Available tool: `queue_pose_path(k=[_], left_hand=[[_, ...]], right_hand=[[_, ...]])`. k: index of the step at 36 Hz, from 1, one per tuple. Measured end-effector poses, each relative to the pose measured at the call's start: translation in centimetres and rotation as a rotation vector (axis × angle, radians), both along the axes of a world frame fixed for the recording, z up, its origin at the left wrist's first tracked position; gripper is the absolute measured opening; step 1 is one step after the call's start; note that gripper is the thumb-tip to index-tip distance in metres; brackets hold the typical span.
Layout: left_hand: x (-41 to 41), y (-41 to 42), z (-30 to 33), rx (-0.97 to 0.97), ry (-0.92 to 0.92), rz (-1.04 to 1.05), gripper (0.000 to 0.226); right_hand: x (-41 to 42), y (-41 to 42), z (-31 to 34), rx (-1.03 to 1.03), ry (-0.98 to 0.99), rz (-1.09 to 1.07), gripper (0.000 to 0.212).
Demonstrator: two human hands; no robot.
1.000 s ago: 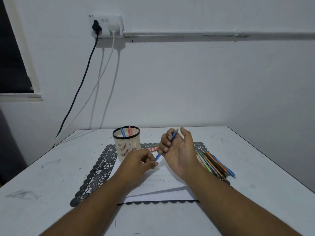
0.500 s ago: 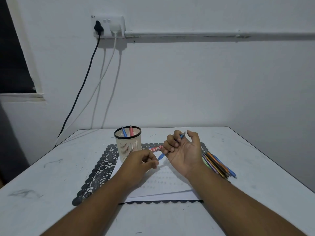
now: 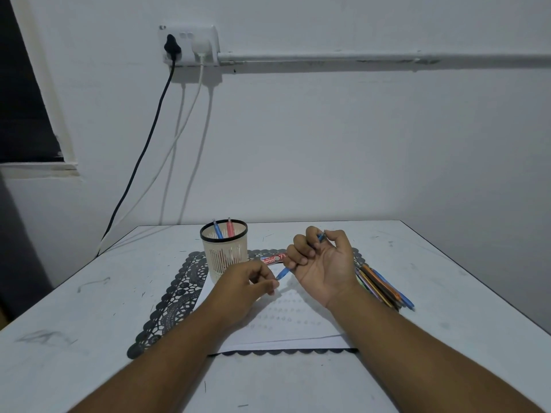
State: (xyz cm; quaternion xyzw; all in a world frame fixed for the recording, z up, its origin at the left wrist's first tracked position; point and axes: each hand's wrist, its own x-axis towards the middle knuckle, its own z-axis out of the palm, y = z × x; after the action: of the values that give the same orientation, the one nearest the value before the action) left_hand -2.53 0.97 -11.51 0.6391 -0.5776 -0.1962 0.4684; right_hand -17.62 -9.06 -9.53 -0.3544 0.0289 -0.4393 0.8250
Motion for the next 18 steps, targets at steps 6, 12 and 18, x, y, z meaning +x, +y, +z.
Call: queue_pose_path(k=[6, 12, 18], left_hand=[[0.07, -0.07, -0.26, -0.017, 0.042, -0.010, 0.015], [-0.19, -0.12, -0.07, -0.031, 0.133, -0.025, 0.010], [-0.64, -0.10, -0.02, -0.030, 0.449, -0.078, 0.008]], right_hand=[[0.12, 0.00, -0.29, 0.007, -0.032, 0.015, 0.039], [0.01, -0.08, -0.27, 0.047, -0.061, 0.022, 0.039], [-0.05, -0.44, -0.37, 0.084, -0.093, -0.001, 0.033]])
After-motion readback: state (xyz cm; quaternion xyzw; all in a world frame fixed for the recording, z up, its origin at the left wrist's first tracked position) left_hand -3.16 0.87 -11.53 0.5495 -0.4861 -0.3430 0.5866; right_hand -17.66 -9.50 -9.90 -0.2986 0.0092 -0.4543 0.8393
